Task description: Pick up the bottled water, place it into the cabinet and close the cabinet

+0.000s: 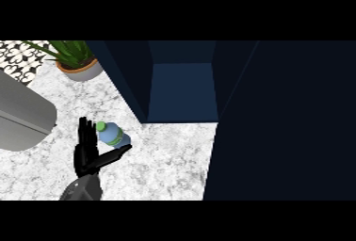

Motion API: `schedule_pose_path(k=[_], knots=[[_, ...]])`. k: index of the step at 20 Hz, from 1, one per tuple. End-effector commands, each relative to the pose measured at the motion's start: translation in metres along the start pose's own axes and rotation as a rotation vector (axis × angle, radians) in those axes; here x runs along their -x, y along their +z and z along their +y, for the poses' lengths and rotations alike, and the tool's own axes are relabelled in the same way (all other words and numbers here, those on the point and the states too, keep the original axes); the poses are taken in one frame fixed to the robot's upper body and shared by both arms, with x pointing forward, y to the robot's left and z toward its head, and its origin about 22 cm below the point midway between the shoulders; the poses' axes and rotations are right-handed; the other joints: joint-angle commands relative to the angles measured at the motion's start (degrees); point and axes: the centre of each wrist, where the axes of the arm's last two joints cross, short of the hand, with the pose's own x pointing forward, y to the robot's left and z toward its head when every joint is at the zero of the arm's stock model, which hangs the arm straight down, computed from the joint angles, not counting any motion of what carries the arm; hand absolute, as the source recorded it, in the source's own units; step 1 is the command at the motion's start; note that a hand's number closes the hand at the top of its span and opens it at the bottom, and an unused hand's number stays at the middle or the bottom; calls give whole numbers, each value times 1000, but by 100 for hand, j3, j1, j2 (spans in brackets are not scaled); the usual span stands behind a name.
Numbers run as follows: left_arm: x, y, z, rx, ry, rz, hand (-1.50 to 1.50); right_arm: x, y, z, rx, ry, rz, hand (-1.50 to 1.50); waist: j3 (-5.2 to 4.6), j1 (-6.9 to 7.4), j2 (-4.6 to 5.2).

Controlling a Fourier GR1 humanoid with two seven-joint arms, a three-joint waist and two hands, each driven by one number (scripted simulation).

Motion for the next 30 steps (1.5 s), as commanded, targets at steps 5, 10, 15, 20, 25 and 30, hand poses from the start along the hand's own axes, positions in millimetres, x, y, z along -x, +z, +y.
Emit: schedule_pose_path(k=[5, 10, 15, 20, 25, 30], knots=[[10, 4, -17, 57, 80, -26, 150, -13, 19, -6, 6, 50, -31, -150, 7, 12, -12], [-5, -24, -30, 129, 48, -80, 150, -24, 12, -5, 11, 53, -40, -150, 2, 11, -5], [-9, -23, -60, 164, -184, -233, 150, -27, 20, -5, 15, 51, -43, -150, 4, -60, -18], [-2, -10, -51, 428, -157, -241, 150, -20, 11, -1, 21, 54, -39, -150, 6, 24, -33], [-7, 6, -66, 490, -70, -323, 150, -23, 10, -8, 34, 49, -19, -150, 9, 100, -41], [-41, -10, -97, 517, 19, -256, 150, -15, 9, -2, 29, 21, -36, -150, 11, 71, -42]])
